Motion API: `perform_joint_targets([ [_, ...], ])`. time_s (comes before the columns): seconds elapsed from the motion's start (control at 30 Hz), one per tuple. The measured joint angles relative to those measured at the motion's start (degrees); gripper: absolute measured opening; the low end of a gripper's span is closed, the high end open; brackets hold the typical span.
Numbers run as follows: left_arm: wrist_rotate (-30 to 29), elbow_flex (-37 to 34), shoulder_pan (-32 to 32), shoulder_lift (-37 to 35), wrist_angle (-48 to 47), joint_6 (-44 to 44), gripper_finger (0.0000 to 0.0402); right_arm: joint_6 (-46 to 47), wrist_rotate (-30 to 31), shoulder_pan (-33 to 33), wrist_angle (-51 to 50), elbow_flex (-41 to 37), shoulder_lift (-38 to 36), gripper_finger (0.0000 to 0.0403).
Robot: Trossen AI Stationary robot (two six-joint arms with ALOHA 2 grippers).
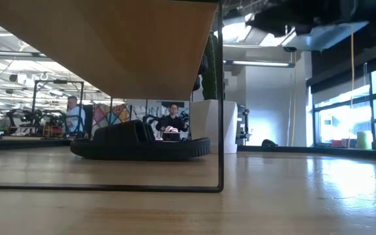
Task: Pick and place slides into the shelf
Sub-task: Put the green slides under the shelf
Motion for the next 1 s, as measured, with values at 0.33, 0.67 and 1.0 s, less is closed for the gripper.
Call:
perform_joint_targets([
  [0.33,0.7,0.0,-5.9,0.0,0.0,-0.3,0.0006,-4.0,-3.1,0.4,14.4,0.0,4.8,0.0259],
  [0.67,-5.5,-0.1,-9.0,0.0,0.0,-0.4,0.0005,-16.5,-6.5,0.4,33.7,1.8,18.7,0.0259],
  [1.0,-5.5,-0.1,-9.6,0.0,-0.1,-2.1,0.0004,-26.3,-9.8,0.4,33.6,17.2,34.1,0.0259],
])
